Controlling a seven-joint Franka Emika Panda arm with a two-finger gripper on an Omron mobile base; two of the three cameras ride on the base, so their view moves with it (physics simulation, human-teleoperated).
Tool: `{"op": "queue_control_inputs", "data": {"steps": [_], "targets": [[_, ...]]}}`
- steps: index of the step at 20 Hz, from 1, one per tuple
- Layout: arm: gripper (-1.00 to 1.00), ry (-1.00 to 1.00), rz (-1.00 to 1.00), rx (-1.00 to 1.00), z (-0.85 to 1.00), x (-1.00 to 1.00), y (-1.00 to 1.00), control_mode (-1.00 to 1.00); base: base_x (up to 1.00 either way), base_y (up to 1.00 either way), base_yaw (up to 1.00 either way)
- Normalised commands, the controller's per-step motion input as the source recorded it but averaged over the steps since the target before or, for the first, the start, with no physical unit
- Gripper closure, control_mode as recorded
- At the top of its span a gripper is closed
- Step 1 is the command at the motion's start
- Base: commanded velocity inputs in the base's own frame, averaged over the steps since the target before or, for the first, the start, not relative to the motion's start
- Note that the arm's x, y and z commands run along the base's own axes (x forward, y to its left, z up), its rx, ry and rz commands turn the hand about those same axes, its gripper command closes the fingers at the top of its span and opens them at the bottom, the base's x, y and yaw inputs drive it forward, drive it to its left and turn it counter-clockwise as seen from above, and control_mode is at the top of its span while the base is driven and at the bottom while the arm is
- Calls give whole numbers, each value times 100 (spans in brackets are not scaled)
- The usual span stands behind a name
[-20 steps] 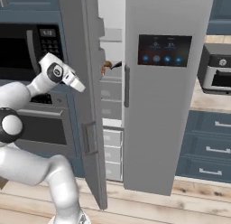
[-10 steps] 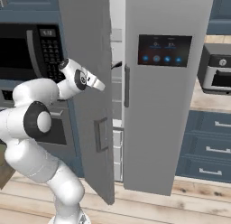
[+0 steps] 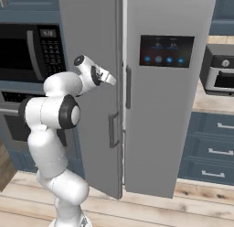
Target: Store the kebab skewer in the freezer for long-term storage. Close the freezer door after placing the cooked food.
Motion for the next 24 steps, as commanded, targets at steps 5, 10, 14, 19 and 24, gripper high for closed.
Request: {"op": "queue_control_inputs", "data": {"steps": [5,10,14,19,24], "targets": [[-100,0,10,0,0,66,-15,-100,0,0,0],[-100,-8,27,9,0,24,-33,-100,0,0,0],[-100,-11,30,9,0,1,-31,-100,0,0,0],[-100,-1,21,1,2,32,-29,-100,0,0,0],[-100,8,13,-3,18,57,-12,-100,0,0,0]]}}
